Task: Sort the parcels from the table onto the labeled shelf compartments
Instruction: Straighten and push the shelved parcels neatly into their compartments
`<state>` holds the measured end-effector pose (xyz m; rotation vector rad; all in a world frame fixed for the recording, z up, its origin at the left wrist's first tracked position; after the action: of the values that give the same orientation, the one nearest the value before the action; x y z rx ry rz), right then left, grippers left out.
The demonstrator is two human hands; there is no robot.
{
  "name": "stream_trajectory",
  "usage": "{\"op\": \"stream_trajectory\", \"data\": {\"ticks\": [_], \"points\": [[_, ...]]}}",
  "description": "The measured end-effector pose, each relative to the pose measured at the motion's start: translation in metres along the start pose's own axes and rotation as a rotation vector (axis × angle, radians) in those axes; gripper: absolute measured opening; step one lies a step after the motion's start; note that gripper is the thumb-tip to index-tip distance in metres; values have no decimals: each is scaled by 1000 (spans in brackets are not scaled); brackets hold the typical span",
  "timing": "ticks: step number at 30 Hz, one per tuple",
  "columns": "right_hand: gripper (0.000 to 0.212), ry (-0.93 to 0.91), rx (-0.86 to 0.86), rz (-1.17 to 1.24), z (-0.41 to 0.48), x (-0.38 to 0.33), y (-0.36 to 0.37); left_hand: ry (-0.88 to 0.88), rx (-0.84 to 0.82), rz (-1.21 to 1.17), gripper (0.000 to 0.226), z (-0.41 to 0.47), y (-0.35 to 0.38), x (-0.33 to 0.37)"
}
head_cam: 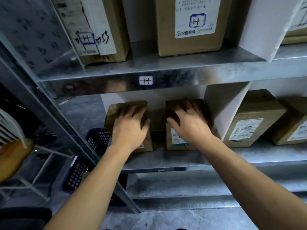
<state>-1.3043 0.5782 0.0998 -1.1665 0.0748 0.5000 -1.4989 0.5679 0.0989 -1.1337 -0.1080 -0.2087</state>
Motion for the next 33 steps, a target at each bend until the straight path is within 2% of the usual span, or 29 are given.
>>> {"op": "stream_trajectory", "data": {"ticks": [3,6,10,14,24,30,33], "points": [[52,-72,-103,100,8,-30,11,-58,44,28,51,-6,-7,-36],[52,-75,-230,176,19,-56,29,-151,-33,27,54,-10,-7,-58],[54,-12,-313,232,30,-77,51,-178,-92,-33,58,-12,-6,-69],[47,45,-317,268,33,-83,63,-184,-114,-98,47,-14,-6,-70],[39,43,-224,339,27,-92,75,-181,-96,-118,44,-17,-10,-80],[42,7,-209,253,23,-88,66,-171,-106,-115,47,-18,-12,-80],[40,-19,-131,184,8,-80,48,-114,-32,-125,44,-23,-18,-71]]}}
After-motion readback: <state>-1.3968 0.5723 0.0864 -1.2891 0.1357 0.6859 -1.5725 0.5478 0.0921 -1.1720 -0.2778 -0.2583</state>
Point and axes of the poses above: each hand's wrist, its own z-axis towards the middle knuckle, its own y-axis out of the palm, x = y × z, the point moved 5 cm from there along z, towards the middle knuckle, and after that the axes turned 6 degrees about x, right-handed, at the moved point
